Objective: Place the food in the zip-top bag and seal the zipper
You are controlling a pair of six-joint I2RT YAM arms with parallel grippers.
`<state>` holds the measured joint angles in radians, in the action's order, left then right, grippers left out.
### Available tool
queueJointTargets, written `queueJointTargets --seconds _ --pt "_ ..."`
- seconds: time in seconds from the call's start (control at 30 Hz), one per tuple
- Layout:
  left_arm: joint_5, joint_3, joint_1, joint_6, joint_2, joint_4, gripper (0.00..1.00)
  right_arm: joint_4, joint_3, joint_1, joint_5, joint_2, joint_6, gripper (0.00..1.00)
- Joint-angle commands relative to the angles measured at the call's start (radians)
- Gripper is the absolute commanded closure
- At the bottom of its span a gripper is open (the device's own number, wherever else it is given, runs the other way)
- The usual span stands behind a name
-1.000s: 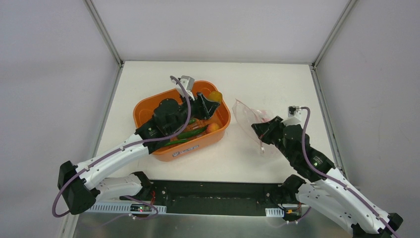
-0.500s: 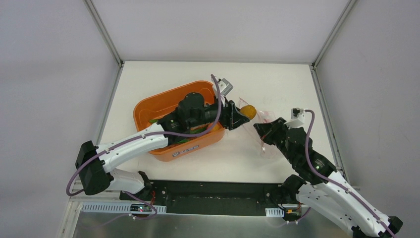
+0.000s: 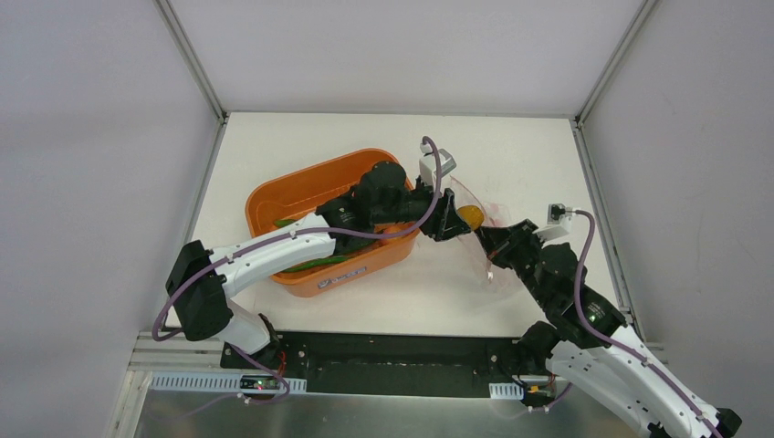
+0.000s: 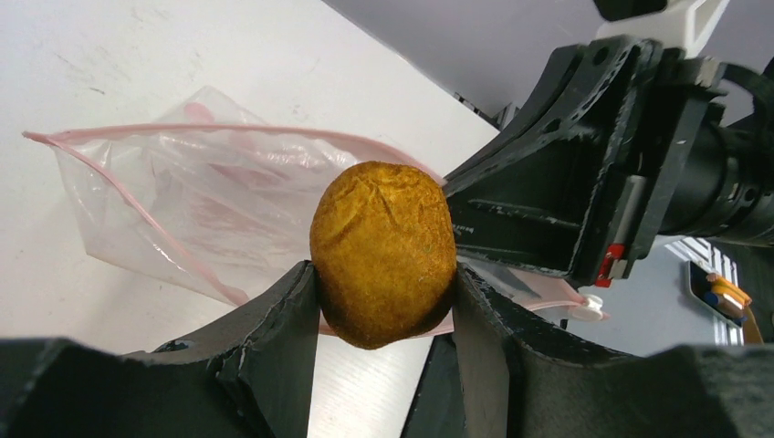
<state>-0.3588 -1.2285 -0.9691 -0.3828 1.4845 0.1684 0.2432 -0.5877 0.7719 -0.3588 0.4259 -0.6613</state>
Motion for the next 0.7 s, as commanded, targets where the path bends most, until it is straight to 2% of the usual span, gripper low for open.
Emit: queueJointTargets --seconds 0.0,0.27,0.57,0.67 --pt "0.017 -0.038 -0.009 0.043 -0.007 -0.038 0.57 -0.032 -0.004 -0.003 -0.041 -0.025 0.014 1.0" --pt "0.168 -0.099 -0.009 0.068 0.019 -0.214 0.57 -0.022 -0.012 -0.003 -0.028 -0.031 0.008 1.0" --pt "0.2 -0.17 -0.01 0.048 0.063 -0.317 0.51 -0.087 -0.022 -0.003 0.114 -0.012 0.077 1.0" --pt "0.22 -0.17 -0.01 0.039 0.059 -0.324 0.47 -0.095 -0.023 -0.003 0.111 -0.011 0.074 1.0"
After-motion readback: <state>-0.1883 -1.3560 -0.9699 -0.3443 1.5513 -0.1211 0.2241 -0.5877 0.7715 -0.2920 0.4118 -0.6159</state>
